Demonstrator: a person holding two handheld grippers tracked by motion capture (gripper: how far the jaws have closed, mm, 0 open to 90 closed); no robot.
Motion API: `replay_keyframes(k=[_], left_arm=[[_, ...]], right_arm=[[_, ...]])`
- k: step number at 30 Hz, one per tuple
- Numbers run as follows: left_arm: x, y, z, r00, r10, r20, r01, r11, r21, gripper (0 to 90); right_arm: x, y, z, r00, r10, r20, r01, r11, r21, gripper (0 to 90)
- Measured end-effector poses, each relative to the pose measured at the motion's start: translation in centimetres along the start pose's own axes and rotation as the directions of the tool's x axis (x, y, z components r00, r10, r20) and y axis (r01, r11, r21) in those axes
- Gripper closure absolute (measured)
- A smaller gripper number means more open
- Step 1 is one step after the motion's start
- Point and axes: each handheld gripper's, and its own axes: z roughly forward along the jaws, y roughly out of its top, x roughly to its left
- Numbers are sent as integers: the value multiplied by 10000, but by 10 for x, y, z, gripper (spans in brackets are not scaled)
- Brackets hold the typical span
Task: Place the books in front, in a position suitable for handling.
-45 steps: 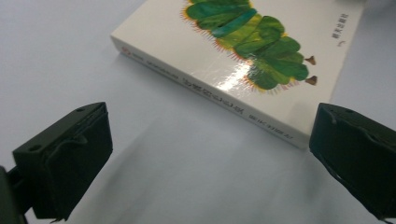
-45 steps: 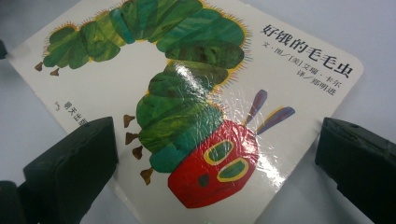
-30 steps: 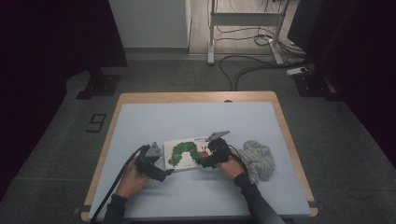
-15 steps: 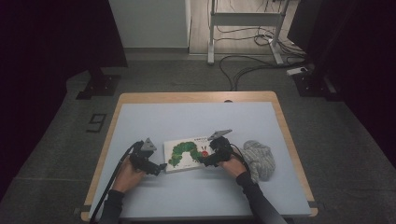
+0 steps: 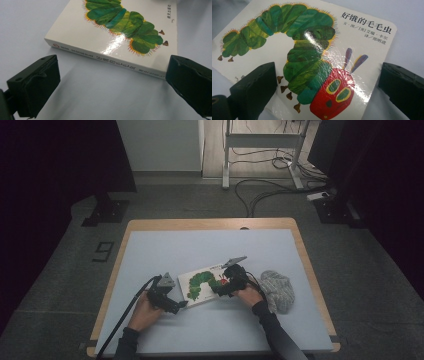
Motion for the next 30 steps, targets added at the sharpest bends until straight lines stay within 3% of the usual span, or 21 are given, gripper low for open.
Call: replay_keyframes(k=[12,17,25,30], left_arm=[[0,-6,0,9953,-326,915,324,9995,32,0],[-8,-11,-4,9976,-288,633,295,9995,-111,0],[-28,-24,-13,9963,-856,73,858,9956,-386,0],[-37,-30,-19,9955,-922,-210,911,9947,-485,0]], right_arm=[[2,9,10,9985,-437,-318,436,9990,-36,4],[4,12,14,9969,-631,-465,631,9980,-17,3],[13,16,18,9928,-918,-764,922,9957,24,3],[22,18,22,9892,-1120,-944,1132,9935,71,1]])
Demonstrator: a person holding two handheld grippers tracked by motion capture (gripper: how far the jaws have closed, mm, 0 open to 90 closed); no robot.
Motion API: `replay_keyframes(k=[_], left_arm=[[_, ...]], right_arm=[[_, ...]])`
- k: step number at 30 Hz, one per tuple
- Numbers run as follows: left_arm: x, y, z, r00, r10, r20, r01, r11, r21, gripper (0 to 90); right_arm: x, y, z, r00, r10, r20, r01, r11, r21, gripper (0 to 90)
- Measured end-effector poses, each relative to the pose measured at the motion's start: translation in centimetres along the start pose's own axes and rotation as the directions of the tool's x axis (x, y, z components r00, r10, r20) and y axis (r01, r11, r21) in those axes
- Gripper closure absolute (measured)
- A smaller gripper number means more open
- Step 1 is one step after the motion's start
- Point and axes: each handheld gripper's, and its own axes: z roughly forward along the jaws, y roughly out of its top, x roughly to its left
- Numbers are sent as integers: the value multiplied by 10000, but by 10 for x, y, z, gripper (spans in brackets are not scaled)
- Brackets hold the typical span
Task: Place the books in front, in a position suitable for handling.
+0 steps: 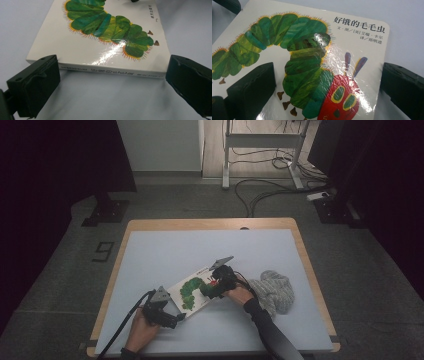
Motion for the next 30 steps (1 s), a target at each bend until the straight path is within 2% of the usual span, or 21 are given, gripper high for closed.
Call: replay_keyframes(k=[3,7,10,12,14,22,30], left_arm=[[0,0,0,10000,-13,3,13,10000,8,0],[0,0,0,10000,-13,9,13,10000,10,0],[0,0,0,10000,6,5,-6,10000,96,0],[0,-1,-1,10000,36,16,-36,9997,238,0],[1,-2,-3,10000,-12,49,11,9998,184,0],[3,-11,-15,9996,-96,-258,97,9999,55,0],[3,-21,-23,9984,-291,-485,294,9996,49,0]], right_arm=[[3,1,1,9999,61,139,-62,10000,15,0],[7,1,-1,9990,-205,396,208,9998,-74,7],[10,2,-7,9969,-476,627,478,9989,-22,53],[11,2,-12,9969,-533,579,538,9985,-68,54],[12,2,-18,9965,-590,599,594,9982,-59,54],[11,-3,-52,9921,-716,1028,755,9966,-342,54],[6,-15,-90,9864,-601,1532,680,9966,-473,57]])
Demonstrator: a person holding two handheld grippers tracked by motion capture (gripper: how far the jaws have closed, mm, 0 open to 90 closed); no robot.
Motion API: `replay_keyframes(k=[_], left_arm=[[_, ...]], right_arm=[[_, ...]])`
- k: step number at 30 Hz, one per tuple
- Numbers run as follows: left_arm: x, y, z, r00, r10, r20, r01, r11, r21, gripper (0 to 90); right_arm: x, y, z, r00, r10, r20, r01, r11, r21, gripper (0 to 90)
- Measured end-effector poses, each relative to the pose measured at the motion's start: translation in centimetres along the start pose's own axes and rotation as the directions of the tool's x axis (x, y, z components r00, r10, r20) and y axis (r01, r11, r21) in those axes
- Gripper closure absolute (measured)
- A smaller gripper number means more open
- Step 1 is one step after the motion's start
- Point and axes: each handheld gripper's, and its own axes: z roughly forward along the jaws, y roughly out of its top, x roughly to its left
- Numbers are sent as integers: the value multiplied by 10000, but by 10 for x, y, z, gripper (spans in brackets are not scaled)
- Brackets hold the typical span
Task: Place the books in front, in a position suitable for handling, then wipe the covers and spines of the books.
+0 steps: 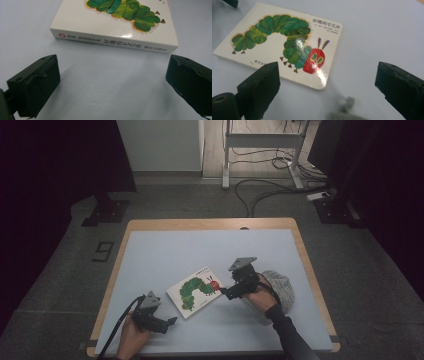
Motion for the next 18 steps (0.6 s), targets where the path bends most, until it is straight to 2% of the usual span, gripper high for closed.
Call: replay_keyframes(k=[5,9,12,18], left_arm=[[1,1,4,9998,-153,-137,159,9989,431,0],[-1,2,5,9996,11,-294,5,9986,526,0],[-4,2,7,9985,207,-510,-174,9978,647,0],[-4,2,7,9985,204,-505,-171,9978,644,0]], right_arm=[[-7,-10,-22,9991,236,351,-235,9997,-41,59],[-15,-21,-36,9958,460,791,-466,9989,58,59],[-22,-30,-44,9924,652,1043,-667,9977,105,43],[-33,-48,-53,9840,1008,1473,-1059,9940,272,0]])
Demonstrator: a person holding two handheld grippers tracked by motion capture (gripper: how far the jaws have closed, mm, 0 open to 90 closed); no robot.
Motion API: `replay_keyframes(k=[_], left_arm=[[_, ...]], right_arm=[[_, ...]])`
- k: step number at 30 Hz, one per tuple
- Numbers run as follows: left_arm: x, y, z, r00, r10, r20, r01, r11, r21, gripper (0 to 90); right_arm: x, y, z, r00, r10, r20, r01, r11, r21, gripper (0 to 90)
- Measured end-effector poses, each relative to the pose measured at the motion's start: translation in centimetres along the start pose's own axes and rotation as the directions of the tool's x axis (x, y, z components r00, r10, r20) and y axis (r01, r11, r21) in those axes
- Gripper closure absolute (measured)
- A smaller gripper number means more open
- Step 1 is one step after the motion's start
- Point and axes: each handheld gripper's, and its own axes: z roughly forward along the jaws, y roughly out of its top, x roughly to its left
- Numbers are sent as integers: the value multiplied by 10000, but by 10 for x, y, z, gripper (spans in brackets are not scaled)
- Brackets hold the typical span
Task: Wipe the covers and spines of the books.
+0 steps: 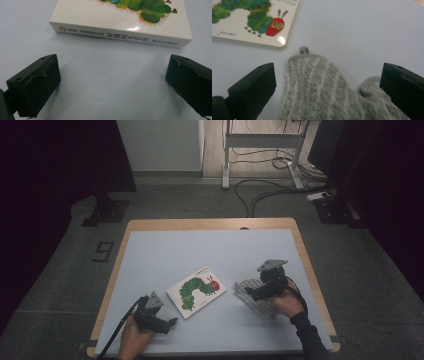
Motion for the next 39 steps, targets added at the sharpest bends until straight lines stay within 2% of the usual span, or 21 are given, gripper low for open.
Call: replay_keyframes(k=[10,17,19,23,28,29,31,33,39], left_arm=[[0,0,0,10000,4,-9,-4,10000,1,0],[0,0,0,10000,3,-9,-3,10000,-1,0],[0,0,0,10000,0,-10,0,10000,-5,0],[0,0,0,10000,-2,-8,2,10000,-7,0],[0,0,0,10000,0,-16,0,10000,-8,0],[0,0,0,10000,1,-16,-1,10000,-7,0],[0,0,0,10000,4,-17,-4,10000,-4,0],[0,0,0,10000,3,-17,-3,10000,-4,0],[0,0,0,10000,1,-13,-1,10000,-3,0]], right_arm=[[-16,-24,-2,9970,505,595,-542,9966,626,0],[-22,-42,10,9938,920,625,-979,9902,998,0],[-23,-47,15,9936,1015,504,-1065,9880,1115,0],[-25,-56,23,9914,1193,541,-1249,9853,1161,1],[-22,-60,17,9862,1543,592,-1591,9834,876,157],[-22,-61,15,9852,1610,586,-1656,9826,841,204],[-22,-61,10,9839,1619,763,-1681,9822,841,364],[-22,-61,7,9838,1587,834,-1661,9820,902,462],[-19,-59,5,9876,1399,709,-1463,9847,950,593]])
